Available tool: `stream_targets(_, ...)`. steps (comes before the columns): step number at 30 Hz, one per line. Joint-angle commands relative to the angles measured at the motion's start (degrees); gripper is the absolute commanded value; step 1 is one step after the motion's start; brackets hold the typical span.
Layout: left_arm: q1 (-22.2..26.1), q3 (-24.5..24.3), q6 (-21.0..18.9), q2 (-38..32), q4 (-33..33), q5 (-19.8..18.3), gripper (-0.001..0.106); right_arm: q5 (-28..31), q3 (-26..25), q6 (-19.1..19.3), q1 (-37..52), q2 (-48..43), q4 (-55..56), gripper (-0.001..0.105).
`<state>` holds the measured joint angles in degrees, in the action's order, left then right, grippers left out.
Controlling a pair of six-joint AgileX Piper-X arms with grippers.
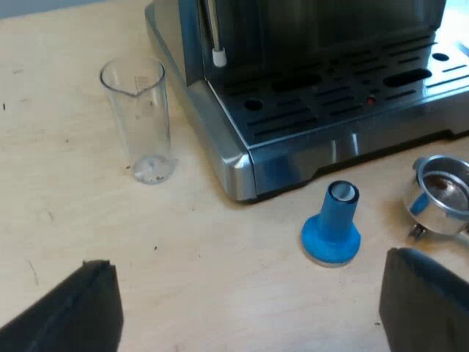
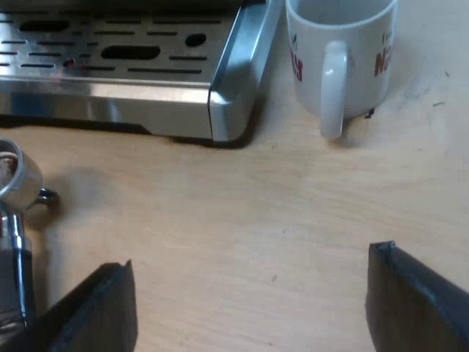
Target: Grind coffee beans and then tamp
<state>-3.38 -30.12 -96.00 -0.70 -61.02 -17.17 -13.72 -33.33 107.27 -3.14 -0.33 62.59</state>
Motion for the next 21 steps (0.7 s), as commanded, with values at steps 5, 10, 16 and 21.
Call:
stream_targets(5, 0.04, -0.07, -0.15, -2.26, 1.35, 0.65, 0.073, -0.54, 1.99, -0.84, 0.29, -2.64, -1.02, 0.066)
stream_targets(10, 0.04, -0.07, -0.15, -2.26, 1.35, 0.65, 0.073, -0.68, 2.01, -1.29, 0.29, -2.64, -1.02, 0.066)
stream_targets(16, 0.04, -0.07, -0.15, -2.26, 1.35, 0.65, 0.073, -0.68, 2.01, -1.65, 0.29, -2.64, -1.02, 0.066)
stream_targets(21, 0.04, -0.07, -0.15, -2.26, 1.35, 0.65, 0.073, -0.25, 2.01, -2.08, 0.29, -2.64, -1.02, 0.066)
